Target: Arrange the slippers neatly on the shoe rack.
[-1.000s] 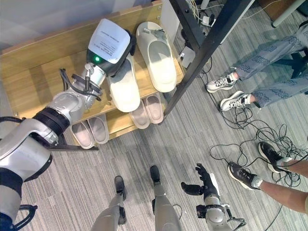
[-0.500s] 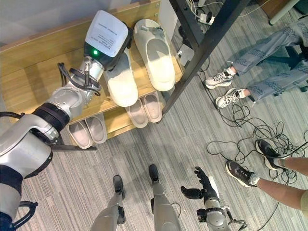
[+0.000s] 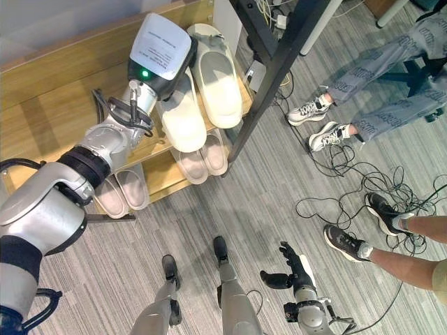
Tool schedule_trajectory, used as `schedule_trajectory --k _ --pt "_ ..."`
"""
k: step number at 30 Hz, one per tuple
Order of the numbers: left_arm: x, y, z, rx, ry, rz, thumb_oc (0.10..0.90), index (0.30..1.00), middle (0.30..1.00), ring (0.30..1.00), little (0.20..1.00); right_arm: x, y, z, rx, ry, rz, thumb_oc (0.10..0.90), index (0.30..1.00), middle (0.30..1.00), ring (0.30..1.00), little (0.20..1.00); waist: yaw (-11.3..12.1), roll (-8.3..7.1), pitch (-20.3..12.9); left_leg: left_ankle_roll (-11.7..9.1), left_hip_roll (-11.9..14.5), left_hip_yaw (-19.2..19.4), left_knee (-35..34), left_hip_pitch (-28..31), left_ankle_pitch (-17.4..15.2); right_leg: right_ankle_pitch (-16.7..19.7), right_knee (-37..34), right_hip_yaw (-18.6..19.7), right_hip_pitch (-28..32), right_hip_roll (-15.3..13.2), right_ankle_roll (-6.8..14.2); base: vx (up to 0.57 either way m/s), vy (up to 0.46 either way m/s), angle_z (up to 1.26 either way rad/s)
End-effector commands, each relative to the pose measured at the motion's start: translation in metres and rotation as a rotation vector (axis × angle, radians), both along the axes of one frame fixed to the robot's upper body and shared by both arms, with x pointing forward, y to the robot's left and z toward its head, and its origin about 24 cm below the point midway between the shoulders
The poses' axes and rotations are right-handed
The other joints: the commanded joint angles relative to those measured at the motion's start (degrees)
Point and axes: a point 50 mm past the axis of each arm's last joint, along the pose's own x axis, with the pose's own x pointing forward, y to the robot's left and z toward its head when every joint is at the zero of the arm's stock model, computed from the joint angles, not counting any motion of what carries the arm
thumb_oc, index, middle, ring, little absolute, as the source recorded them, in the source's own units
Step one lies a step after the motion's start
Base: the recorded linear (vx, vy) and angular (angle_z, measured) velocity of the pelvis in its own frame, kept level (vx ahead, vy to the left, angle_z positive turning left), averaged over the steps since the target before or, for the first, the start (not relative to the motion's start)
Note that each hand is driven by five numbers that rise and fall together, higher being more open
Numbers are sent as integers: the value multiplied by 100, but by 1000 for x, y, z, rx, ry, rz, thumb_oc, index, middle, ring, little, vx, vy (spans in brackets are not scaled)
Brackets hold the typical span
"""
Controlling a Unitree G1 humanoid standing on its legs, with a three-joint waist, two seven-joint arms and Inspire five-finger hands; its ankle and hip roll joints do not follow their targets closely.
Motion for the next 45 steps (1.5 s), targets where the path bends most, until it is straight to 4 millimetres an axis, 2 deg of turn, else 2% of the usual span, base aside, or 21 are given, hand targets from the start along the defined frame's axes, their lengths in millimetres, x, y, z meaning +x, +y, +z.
schedule_trajectory --k 1,6,14,17,20,21,23,24,28,33,35,39,45 --pt "-14 -8 95 -75 -250 10 800 900 900 900 900 6 -22 14 -53 -66 -40 800 900 900 900 900 125 206 -104 -26 -112 -254 -36 49 -392 -468 216 -311 241 75 350 0 0 0" --pt "-16 -6 100 -69 -261 18 800 900 900 900 900 7 -21 13 -54 -59 -34 800 900 900 900 900 140 241 -129 -24 -118 -270 -36 88 -399 -485 228 -337 267 74 345 0 0 0" --pt "-12 -5 94 -157 -212 18 800 900 900 900 900 9 -16 11 -44 -48 -24 800 900 900 900 900 166 231 -168 -21 -113 -274 -36 152 -406 -512 230 -364 334 92 329 -8 -8 0" --pt "-7 -9 84 -197 -134 22 800 900 900 900 900 9 -17 10 -39 -44 -39 800 900 900 900 900 191 237 -174 -13 -113 -292 -36 202 -405 -539 257 -379 374 90 320 -14 -14 0" --pt "-7 -12 82 -192 -127 23 800 900 900 900 900 11 -16 11 -33 -45 -40 800 900 900 900 900 204 246 -161 -7 -113 -302 -36 219 -390 -545 276 -385 379 96 315 -13 -6 -1" --pt "-4 -12 73 -190 -100 38 800 900 900 900 900 14 -14 11 -32 -50 -33 800 900 900 900 900 217 241 -147 -1 -107 -313 -36 222 -394 -553 286 -364 377 101 311 0 0 0" --pt "-2 -12 69 -191 -84 43 800 900 900 900 900 15 -14 11 -36 -46 -33 800 900 900 900 900 233 239 -142 3 -105 -317 -36 224 -388 -556 290 -360 379 99 308 0 0 0" --pt "-3 -19 69 -171 -82 29 800 900 900 900 900 17 -14 10 -37 -38 -38 800 900 900 900 900 246 232 -156 8 -103 -319 -36 217 -378 -543 273 -361 376 100 303 0 0 0" --pt "-3 -26 66 -148 -75 21 800 900 900 900 900 17 -12 8 -29 -31 -31 800 900 900 900 900 288 190 -197 17 -89 -328 -36 214 -368 -533 239 -385 389 97 296 0 0 0" --pt "-3 -22 62 -76 -104 47 800 900 900 900 900 13 -9 6 -18 -24 -26 800 900 900 900 900 314 173 -244 25 -91 -361 -36 254 -384 -559 242 -397 433 116 289 0 0 0" --pt "-4 -20 61 13 -139 65 800 900 900 900 900 11 -12 5 -17 -20 -32 800 900 900 900 900 319 170 -267 24 -83 -374 -36 272 -395 -575 246 -400 458 120 295 0 0 0" --pt "0 -13 42 56 -94 86 800 900 900 900 900 10 -8 2 -6 -13 -33 800 900 900 900 900 360 141 -322 32 -75 -385 -36 330 -420 -598 243 -412 532 122 301 0 0 0" --pt "3 -11 26 55 -57 96 800 900 900 900 900 8 -3 -2 7 6 -27 800 900 900 900 900 395 109 -403 44 -73 -395 -36 429 -446 -620 256 -423 614 131 301 0 0 0"
